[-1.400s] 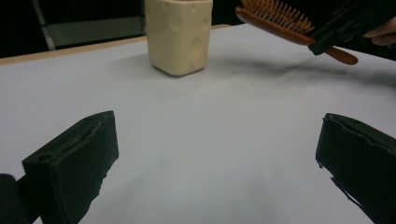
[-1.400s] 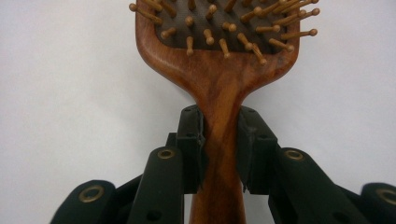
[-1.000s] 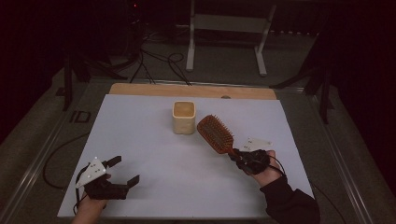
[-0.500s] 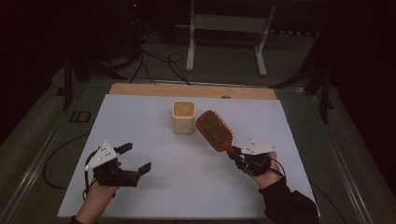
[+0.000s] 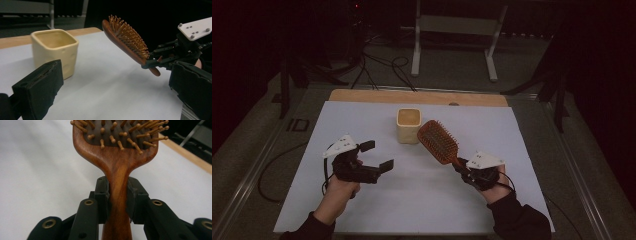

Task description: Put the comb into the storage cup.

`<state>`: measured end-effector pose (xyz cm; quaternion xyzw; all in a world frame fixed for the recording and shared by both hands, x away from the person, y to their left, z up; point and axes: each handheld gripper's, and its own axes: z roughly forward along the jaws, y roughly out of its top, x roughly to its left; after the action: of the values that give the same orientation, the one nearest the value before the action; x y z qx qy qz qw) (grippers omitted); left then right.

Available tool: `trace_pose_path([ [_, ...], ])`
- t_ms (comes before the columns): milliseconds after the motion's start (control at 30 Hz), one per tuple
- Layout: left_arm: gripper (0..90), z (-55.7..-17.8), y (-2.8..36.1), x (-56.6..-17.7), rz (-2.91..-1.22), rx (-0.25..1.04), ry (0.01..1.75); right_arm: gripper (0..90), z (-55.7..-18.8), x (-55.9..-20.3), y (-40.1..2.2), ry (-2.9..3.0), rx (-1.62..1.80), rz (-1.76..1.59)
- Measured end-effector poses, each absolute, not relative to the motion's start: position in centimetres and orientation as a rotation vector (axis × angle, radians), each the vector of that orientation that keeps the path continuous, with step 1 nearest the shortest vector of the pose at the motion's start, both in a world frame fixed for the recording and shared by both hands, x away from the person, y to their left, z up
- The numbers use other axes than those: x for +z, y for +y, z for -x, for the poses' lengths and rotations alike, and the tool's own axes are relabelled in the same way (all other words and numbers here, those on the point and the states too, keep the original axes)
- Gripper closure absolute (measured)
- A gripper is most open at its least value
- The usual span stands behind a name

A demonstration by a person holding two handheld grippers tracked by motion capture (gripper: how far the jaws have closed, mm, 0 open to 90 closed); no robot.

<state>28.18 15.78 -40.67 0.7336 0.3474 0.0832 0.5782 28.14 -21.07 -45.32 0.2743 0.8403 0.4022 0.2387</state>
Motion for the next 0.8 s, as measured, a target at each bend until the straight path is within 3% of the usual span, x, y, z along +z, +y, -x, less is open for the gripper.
trace_pose_path([
  [400,0.0,-31.0,12.0,-40.1,-1.662,0.106,0.878,72.9,-27.6,-44.7,-20.8,2.283,1.111,-0.719],
  [800,0.0,-33.6,8.2,-41.3,-1.56,-0.094,0.955,72.9,-27.5,-44.6,-20.5,2.285,1.12,-0.707],
])
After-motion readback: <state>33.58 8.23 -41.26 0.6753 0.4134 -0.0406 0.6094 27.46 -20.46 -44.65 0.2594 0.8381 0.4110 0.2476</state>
